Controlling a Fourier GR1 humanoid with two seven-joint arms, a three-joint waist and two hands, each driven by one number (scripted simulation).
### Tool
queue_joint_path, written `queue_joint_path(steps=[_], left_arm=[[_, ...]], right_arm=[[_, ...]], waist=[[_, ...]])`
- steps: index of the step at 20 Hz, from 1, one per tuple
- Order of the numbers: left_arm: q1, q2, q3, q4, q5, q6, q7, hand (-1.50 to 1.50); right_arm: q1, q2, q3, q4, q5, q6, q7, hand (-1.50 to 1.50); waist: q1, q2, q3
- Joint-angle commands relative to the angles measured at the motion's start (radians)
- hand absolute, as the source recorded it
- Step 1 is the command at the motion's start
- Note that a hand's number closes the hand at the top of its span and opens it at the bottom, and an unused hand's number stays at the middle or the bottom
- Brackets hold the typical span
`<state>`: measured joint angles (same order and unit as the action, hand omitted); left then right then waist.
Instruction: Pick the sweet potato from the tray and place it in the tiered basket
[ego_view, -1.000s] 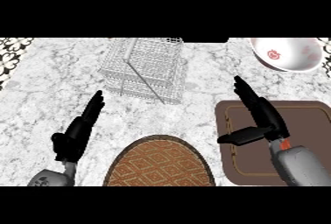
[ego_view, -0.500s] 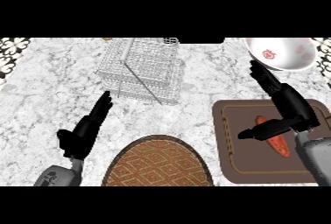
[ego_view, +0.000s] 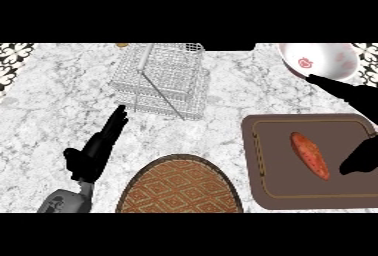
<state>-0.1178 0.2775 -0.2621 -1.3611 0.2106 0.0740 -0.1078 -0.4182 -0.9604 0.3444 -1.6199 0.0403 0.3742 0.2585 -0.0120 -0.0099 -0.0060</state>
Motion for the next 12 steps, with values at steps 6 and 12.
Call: queue_joint_path(steps=[6,12], left_arm=[[0.04,-0.015,0.015,-0.017,-0.011,-0.012,-0.014,0.0],[-0.031,-0.031,0.058,0.042,-0.04,-0.043,-0.02,0.0]], right_arm=[[0.066,-0.105,0.016,-0.283,-0.039,0.23,0.291,-1.5],[0.052,-0.005,-0.066,-0.35,-0.028,0.295,0.471,-1.5]], waist=[[0.003,0.005,0.005],[0.008,0.008,0.006]])
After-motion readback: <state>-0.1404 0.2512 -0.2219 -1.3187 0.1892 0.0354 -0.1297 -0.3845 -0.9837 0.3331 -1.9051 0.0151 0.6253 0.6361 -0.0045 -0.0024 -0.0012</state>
